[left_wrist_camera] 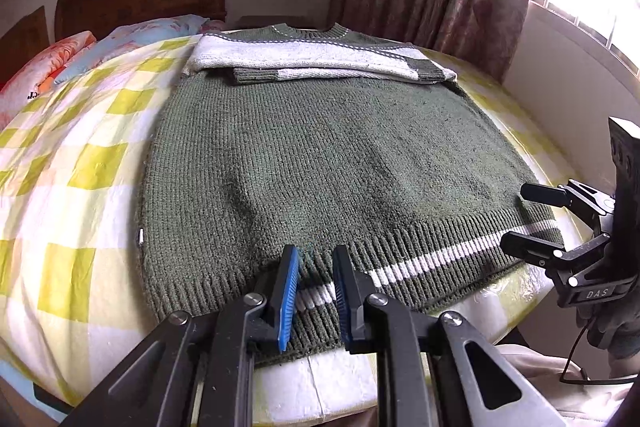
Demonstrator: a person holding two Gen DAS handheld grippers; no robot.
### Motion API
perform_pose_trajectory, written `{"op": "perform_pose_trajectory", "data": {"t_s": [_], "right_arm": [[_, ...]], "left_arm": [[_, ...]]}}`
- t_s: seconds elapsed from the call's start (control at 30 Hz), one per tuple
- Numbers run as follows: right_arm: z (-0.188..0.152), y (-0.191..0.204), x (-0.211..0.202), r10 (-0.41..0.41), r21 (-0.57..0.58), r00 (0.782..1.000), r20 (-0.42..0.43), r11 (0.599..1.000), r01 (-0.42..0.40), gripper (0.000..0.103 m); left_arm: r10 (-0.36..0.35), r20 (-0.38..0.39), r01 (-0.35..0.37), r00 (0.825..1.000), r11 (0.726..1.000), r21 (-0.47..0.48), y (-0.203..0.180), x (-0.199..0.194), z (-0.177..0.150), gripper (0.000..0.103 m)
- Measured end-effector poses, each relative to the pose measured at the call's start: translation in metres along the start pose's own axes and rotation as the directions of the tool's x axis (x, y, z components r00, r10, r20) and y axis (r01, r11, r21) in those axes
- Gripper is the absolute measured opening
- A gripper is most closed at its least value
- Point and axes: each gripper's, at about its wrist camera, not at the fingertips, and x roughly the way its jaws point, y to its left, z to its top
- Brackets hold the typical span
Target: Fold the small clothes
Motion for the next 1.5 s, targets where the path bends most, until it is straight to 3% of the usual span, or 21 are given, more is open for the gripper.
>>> {"op": "perform_pose_trajectory", "data": {"t_s": [0.17,0.57,0.63,0.73,0.8,0.83,0.9,0.93,1.07,1.17,1.3,1.5], "right_arm": [[-0.003,0.014,0.013,-0.016,-0.041,1.000,-0.012,0.999,0.016,0.103],[-0.027,-0.032,-0.013,-0.066,0.039,0.998,-0.019,0.997,0.067,0.103],[-0.032,-0.034,-0.020,-0.109,0.025,0.993,-0.035,0.994,0.110,0.103],[-0.044,-0.053,-0.030,-0.129,0.089,0.990,-0.065,0.987,0.134,0.103],[-0.053,-0.068,-0.037,-0.140,0.141,0.987,-0.077,0.979,0.149,0.103],[-0.057,-0.075,-0.040,-0.139,0.163,0.987,-0.081,0.975,0.151,0.103],[-0.063,-0.086,-0.045,-0.129,0.202,0.987,-0.092,0.968,0.146,0.103],[-0.065,-0.089,-0.047,-0.122,0.213,0.988,-0.091,0.967,0.139,0.103],[-0.064,-0.086,-0.051,-0.071,0.244,0.994,-0.086,0.966,0.090,0.103],[-0.058,-0.077,-0.048,-0.003,0.252,0.997,-0.071,0.967,0.021,0.103],[-0.053,-0.068,-0.044,0.058,0.267,0.996,-0.064,0.963,-0.039,0.103],[-0.051,-0.066,-0.042,0.121,0.311,0.989,-0.088,0.946,-0.088,0.103]], "left_arm": [[0.016,-0.005,-0.016,1.000,1.000,-0.007,0.010,0.003,-0.006,0.018],[0.009,0.019,-0.008,1.000,1.000,-0.029,0.028,-0.009,-0.019,0.018],[0.025,0.021,-0.024,0.999,0.999,-0.035,0.033,-0.015,-0.023,0.018],[0.063,0.030,-0.060,0.998,0.995,-0.085,0.052,-0.029,-0.035,0.018],[0.007,0.050,0.001,0.999,0.988,-0.153,0.070,-0.041,-0.043,0.017],[0.012,0.055,-0.002,0.998,0.984,-0.181,0.076,-0.047,-0.045,0.018],[0.135,0.034,-0.126,0.990,0.974,-0.187,0.083,-0.054,-0.047,0.018],[0.133,0.034,-0.124,0.990,0.973,-0.194,0.088,-0.056,-0.048,0.018],[-0.006,0.045,0.018,0.999,0.962,-0.272,0.102,-0.057,-0.050,0.018],[-0.154,0.033,0.156,0.988,0.930,-0.333,0.095,-0.040,-0.047,0.021],[-0.173,0.048,0.178,0.984,0.904,-0.389,0.096,-0.031,-0.049,0.028],[-0.307,0.069,0.299,0.949,0.811,-0.503,0.117,-0.026,-0.056,0.028]]}}
